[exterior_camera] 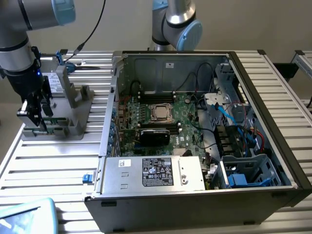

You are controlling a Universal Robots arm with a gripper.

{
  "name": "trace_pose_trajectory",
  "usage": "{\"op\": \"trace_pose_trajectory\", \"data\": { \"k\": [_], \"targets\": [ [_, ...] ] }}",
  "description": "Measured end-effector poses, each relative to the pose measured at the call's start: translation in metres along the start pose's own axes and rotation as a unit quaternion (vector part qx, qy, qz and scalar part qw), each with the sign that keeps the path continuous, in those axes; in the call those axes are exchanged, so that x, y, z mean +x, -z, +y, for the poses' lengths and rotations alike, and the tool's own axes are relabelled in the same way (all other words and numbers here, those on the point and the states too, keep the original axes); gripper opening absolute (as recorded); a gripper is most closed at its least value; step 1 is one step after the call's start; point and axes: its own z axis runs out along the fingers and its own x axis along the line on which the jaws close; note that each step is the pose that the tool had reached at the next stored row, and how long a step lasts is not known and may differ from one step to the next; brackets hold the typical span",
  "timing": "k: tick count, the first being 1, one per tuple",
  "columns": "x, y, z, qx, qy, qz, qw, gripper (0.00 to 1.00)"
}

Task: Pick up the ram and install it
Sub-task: 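Pick up the ram and move it above insertion slot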

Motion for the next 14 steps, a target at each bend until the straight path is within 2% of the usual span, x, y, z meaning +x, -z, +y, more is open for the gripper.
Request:
{"op": "trace_pose_trajectory", "data": {
  "k": [7,14],
  "targets": [
    [0.0,-0.0007,-0.0001,0.0001,0.0,-0.0001,1.0,0.59],
    [-0.0001,-0.0065,-0.0004,0.0006,0.0,0.0,1.0,0.59]
  ]
}}
